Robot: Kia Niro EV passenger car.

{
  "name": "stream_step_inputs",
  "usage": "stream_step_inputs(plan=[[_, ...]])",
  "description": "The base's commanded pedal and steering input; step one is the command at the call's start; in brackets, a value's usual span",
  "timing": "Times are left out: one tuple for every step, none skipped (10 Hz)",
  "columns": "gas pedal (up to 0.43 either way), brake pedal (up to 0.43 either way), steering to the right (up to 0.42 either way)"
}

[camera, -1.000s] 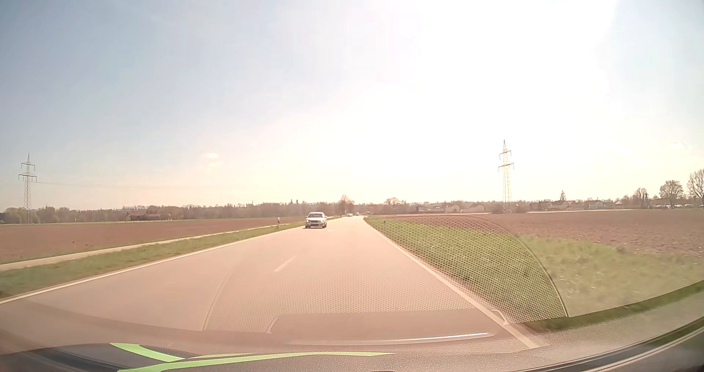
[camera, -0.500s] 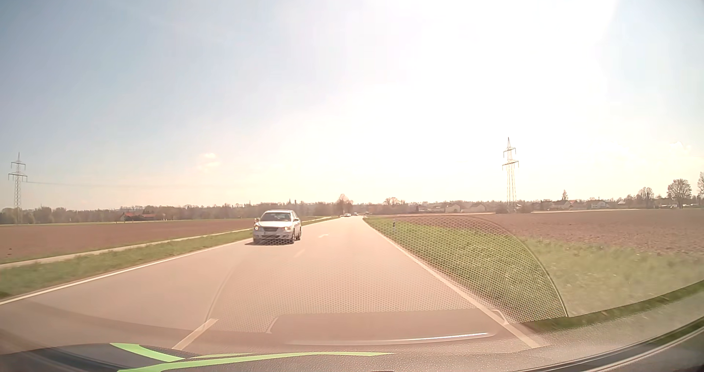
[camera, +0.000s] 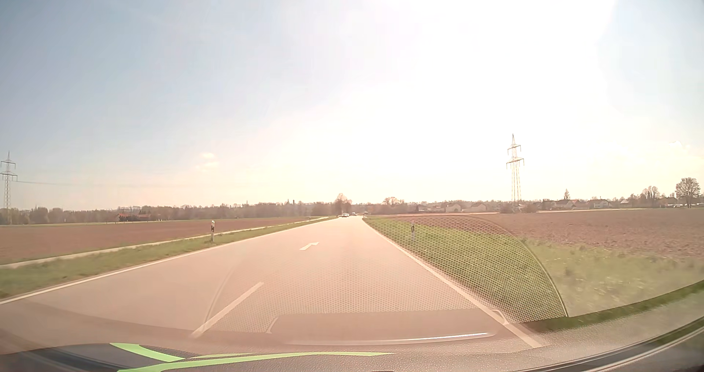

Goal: Follow the waypoints while adhering to traffic rules and regulations

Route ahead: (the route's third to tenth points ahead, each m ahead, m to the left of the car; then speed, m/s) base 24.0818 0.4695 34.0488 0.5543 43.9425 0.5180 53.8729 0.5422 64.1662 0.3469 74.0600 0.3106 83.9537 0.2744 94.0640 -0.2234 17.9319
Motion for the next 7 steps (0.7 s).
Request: stream_step_inputs(plan=[[0.169,0.000,0.000],[0.169,0.000,0.000],[0.169,0.000,0.000],[0.169,0.000,0.000],[0.169,0.000,0.000],[0.157,0.000,0.000],[0.157,0.000,0.000]])
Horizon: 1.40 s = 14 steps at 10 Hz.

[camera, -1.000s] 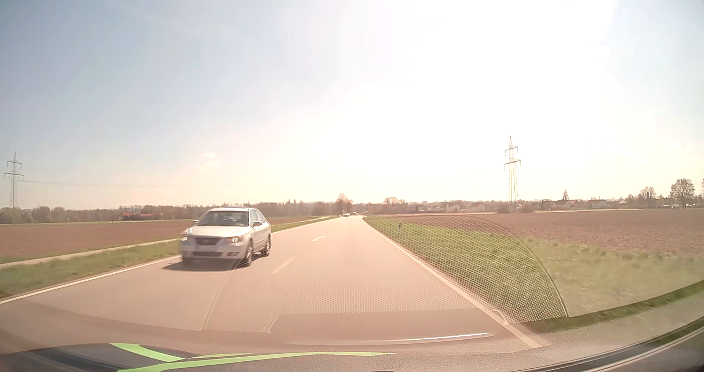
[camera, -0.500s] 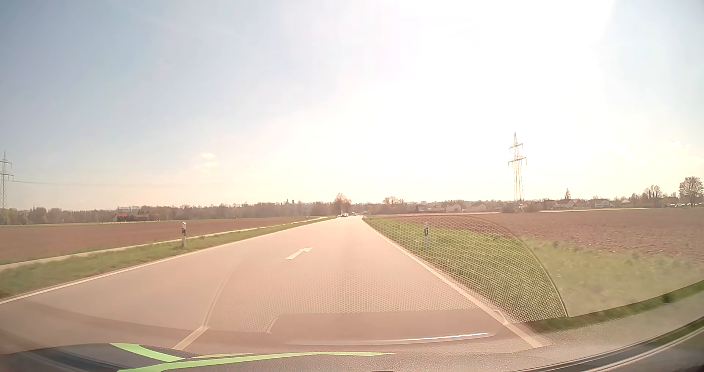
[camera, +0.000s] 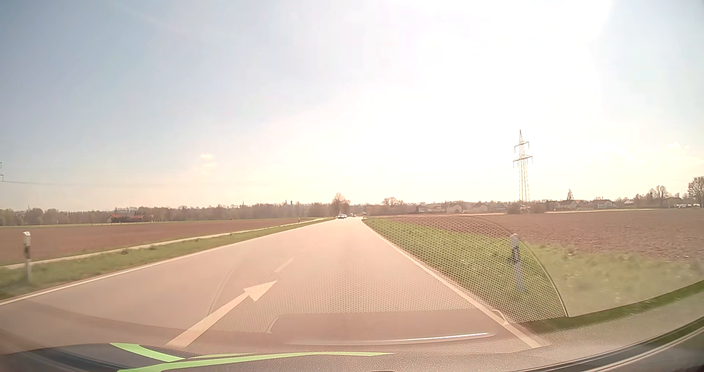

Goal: Follow the waypoints while adhering to traffic rules and regulations

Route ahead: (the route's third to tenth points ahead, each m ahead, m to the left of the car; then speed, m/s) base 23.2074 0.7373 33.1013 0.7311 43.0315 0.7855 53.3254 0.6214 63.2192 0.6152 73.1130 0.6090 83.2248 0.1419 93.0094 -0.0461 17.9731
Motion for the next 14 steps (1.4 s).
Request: stream_step_inputs(plan=[[0.157,0.000,0.000],[0.157,0.000,0.000],[0.157,0.000,0.000],[0.157,0.000,0.000],[0.157,0.000,0.000],[0.157,0.000,-0.001],[0.157,0.000,-0.001],[0.157,0.000,-0.002],[0.157,0.000,-0.002],[0.157,0.000,-0.002],[0.157,0.000,-0.002],[0.157,0.000,-0.002],[0.157,0.000,-0.001],[0.157,0.000,-0.001]])
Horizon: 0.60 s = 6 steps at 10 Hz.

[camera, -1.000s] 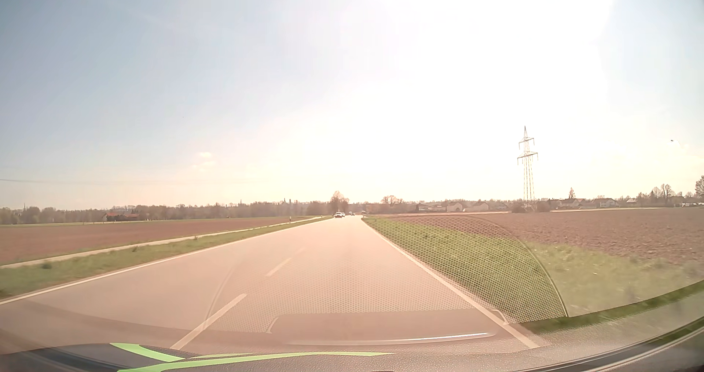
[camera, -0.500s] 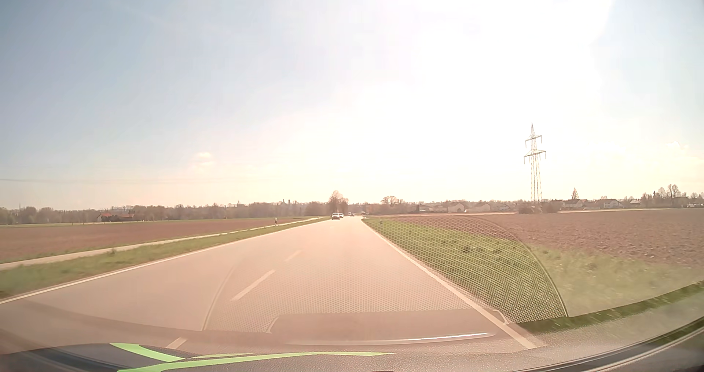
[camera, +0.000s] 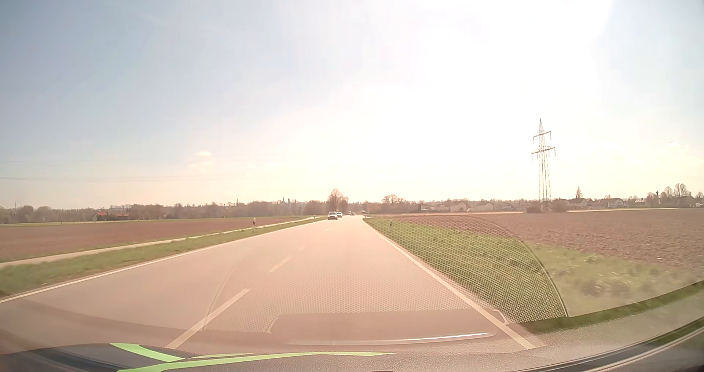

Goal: Follow the waypoints while adhering to traffic rules and regulations

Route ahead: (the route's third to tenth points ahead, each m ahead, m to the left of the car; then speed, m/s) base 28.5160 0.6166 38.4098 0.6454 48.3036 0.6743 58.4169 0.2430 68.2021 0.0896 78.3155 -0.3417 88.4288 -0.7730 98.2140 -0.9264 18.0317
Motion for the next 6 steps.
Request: stream_step_inputs(plan=[[0.157,0.000,0.000],[0.157,0.000,0.000],[0.157,0.000,0.000],[0.157,0.000,0.000],[0.157,0.000,0.000],[0.157,0.000,0.000]])
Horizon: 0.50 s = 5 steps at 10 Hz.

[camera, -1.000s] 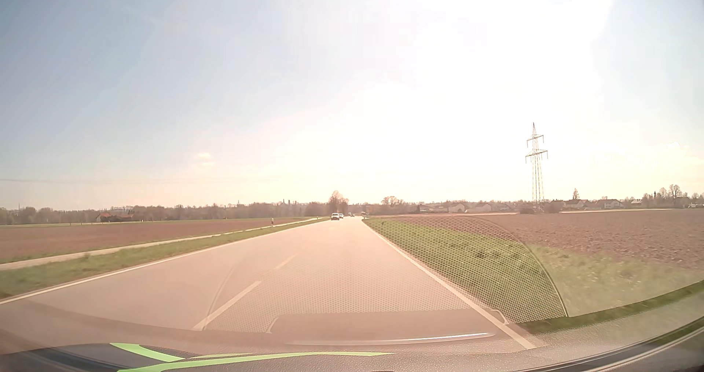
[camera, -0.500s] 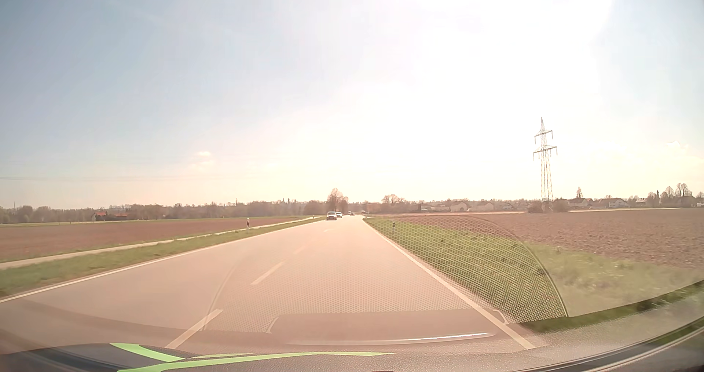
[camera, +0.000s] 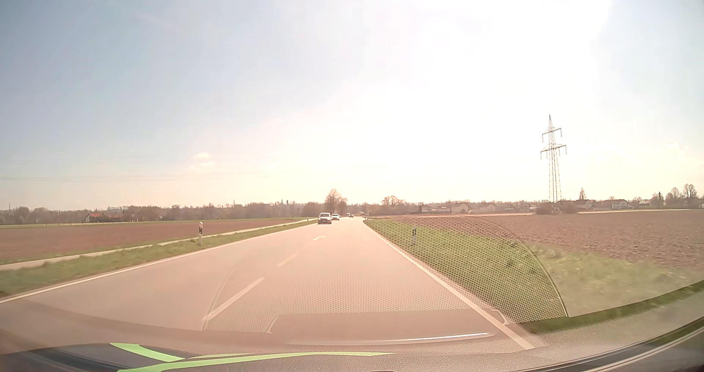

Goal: Follow the waypoints while adhering to traffic rules and regulations

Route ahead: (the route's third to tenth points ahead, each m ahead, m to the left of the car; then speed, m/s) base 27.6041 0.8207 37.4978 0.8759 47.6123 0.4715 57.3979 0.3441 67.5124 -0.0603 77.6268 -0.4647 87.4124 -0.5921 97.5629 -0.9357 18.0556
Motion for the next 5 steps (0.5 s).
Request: stream_step_inputs(plan=[[0.157,0.000,0.000],[0.157,0.000,0.000],[0.157,0.000,0.000],[0.157,0.000,0.000],[0.157,0.000,0.000]])
